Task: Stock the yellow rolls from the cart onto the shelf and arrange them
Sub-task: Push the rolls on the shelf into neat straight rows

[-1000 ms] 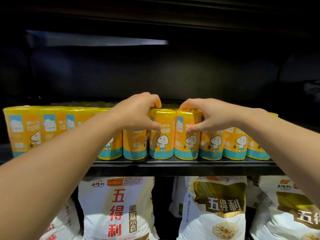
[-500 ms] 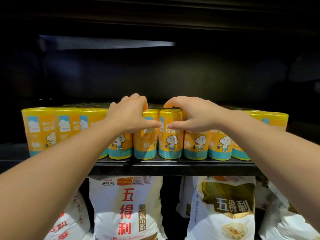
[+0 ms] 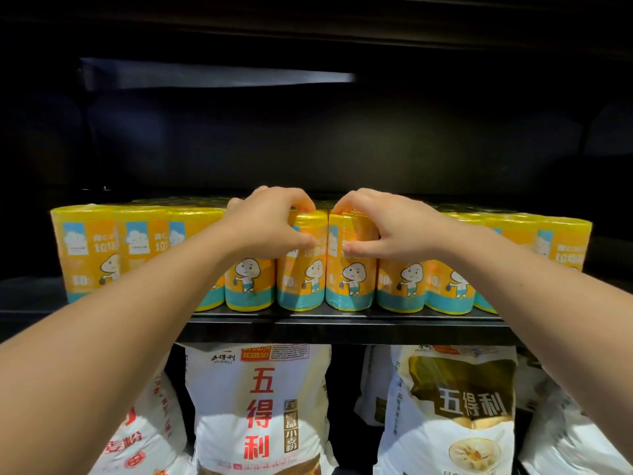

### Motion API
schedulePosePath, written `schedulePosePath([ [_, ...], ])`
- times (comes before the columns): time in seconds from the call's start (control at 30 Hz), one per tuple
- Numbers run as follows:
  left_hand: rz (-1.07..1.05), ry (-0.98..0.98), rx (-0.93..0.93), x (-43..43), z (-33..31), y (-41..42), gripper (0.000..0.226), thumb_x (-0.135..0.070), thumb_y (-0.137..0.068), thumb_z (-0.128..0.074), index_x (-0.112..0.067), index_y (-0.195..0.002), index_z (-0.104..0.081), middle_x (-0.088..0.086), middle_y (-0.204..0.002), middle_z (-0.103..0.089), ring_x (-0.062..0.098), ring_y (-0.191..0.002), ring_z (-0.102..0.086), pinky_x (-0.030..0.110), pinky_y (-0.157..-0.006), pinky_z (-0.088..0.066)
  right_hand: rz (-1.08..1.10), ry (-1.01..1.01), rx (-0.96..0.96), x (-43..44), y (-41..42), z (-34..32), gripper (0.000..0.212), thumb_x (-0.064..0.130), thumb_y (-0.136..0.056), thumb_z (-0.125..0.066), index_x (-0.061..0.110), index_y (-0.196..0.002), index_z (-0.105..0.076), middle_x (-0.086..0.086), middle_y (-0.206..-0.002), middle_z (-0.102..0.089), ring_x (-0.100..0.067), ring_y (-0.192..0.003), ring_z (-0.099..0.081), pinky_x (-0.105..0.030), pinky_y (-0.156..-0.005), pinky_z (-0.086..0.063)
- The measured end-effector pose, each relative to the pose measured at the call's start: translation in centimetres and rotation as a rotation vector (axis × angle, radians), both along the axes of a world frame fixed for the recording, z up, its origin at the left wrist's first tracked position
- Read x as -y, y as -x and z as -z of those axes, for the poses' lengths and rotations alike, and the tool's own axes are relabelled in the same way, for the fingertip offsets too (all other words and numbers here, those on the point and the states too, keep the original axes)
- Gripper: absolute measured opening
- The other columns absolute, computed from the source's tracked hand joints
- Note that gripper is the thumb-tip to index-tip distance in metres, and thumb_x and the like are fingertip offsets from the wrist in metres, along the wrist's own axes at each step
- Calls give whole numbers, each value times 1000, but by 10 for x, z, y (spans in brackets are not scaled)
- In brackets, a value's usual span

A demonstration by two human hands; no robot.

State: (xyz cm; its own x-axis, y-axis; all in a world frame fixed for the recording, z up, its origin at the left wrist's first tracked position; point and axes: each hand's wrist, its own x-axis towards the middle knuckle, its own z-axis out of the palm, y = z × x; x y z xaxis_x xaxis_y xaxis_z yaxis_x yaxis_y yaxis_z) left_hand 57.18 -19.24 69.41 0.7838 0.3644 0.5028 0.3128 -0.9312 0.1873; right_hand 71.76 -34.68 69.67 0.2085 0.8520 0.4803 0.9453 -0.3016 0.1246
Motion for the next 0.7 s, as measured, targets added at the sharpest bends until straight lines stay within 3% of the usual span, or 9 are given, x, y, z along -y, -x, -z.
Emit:
schedulePosePath([
  [0.2,46,23,-47,1,-2,5,52,-36,-90,-68,-39,-136,-45,-9,-128,-55,17,-115,-54,49,-108,-37,8,-2,1,0,1,1,57,54,-88,-63,37,-137,-38,13,-134,-49,-6,-112,-50,-32,-85,-54],
  [0.37,72,20,-76,0,-2,6,53,-28,-91,-67,-39,-137,-42,-8,-131,-52,17,-116,-52,48,-107,-37,9,-2,-11,-1,0,1,57,53,-88,-63,37,-137,-38,13,-134,-49,-4,-109,-48,-26,-81,-50],
  [0.7,94,45,-73,0,-3,7,54,-18,-91,-66,-38,-136,-42,-7,-130,-53,18,-120,-50,47,-108,-35,6,-4,-2,-1,0,1,57,53,-88,-63,37,-137,-39,12,-133,-50,-4,-108,-48,-28,-82,-52],
])
